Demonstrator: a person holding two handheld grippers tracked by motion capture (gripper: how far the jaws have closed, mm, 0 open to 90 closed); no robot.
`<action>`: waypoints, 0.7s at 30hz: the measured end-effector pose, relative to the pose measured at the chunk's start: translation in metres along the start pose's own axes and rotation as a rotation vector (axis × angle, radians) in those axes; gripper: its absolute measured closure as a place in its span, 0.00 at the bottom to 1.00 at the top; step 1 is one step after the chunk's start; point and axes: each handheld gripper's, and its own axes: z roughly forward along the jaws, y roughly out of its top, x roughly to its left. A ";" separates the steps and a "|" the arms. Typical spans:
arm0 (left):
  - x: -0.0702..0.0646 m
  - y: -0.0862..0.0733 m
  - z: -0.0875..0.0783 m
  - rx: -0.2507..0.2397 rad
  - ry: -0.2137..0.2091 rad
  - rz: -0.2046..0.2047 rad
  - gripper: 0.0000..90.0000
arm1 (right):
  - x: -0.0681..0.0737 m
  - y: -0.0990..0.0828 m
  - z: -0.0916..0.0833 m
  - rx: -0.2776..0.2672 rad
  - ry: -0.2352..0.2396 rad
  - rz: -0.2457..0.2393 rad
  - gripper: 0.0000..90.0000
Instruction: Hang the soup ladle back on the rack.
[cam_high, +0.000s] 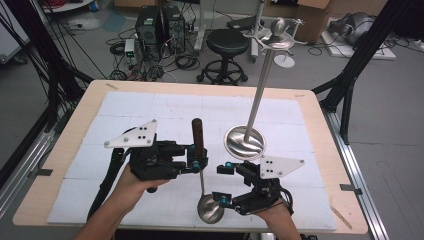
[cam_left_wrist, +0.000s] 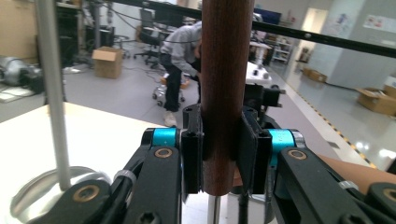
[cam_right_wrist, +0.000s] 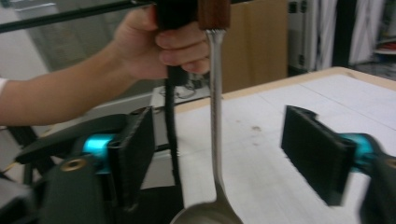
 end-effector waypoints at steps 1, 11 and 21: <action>-0.001 0.000 0.001 0.001 -0.011 0.005 0.81 | -0.001 0.000 0.001 -0.003 0.019 -0.009 0.38; -0.003 -0.002 0.006 0.004 -0.090 0.013 0.81 | -0.001 0.002 0.015 0.029 0.133 -0.055 0.65; -0.004 -0.003 0.008 0.011 -0.110 0.010 0.81 | -0.003 -0.002 0.023 0.027 0.159 -0.048 0.87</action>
